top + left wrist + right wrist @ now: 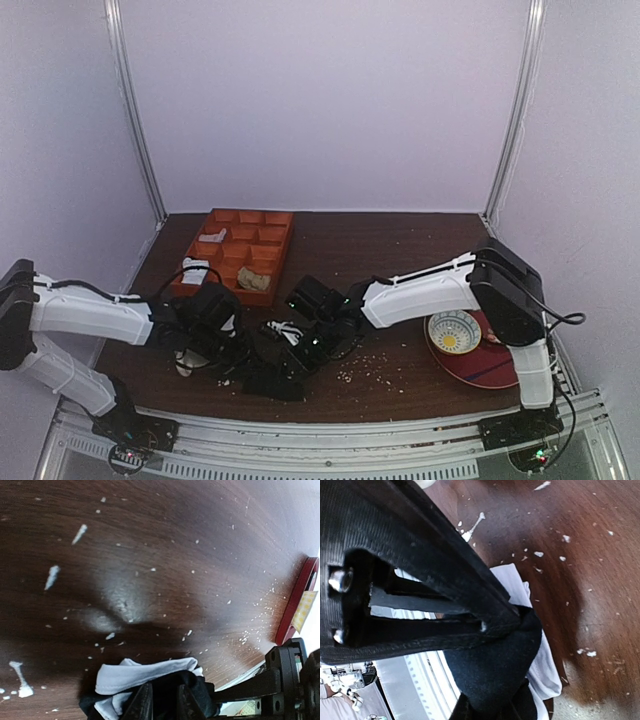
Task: Roll the underwear
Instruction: Adjust the underwear at the center of the board, then move the storage box to the center of the board.
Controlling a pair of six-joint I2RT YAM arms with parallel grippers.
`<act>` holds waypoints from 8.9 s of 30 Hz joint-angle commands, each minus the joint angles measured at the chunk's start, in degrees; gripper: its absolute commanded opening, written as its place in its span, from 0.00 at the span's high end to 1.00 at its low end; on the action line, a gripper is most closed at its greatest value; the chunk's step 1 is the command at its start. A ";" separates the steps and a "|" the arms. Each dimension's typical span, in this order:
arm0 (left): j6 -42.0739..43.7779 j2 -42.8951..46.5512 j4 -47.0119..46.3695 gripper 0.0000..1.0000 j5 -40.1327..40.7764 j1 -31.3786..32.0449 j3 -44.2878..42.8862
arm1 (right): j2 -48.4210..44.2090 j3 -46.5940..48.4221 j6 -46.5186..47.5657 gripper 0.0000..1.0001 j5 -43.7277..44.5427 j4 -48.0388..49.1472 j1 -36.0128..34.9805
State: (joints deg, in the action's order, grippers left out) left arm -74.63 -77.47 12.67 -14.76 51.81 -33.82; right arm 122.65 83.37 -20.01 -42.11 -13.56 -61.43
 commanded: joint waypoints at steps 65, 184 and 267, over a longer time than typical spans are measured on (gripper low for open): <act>-46.59 5.34 -8.96 0.09 44.11 30.82 11.52 | 3.23 -0.56 -2.54 1.00 3.88 -5.16 0.79; 27.99 13.81 9.18 0.32 8.53 -39.52 -12.11 | 8.12 50.91 0.15 1.00 47.45 -32.61 16.07; 39.20 -29.55 2.51 0.38 -0.40 -36.34 -34.27 | 17.71 55.15 3.63 1.00 77.75 -30.56 8.84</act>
State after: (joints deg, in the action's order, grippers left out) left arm -35.44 -109.27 14.98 -15.49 15.57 -69.30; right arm 139.39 136.73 -16.80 29.95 -44.64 -51.72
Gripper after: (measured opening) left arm 0.620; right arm 0.057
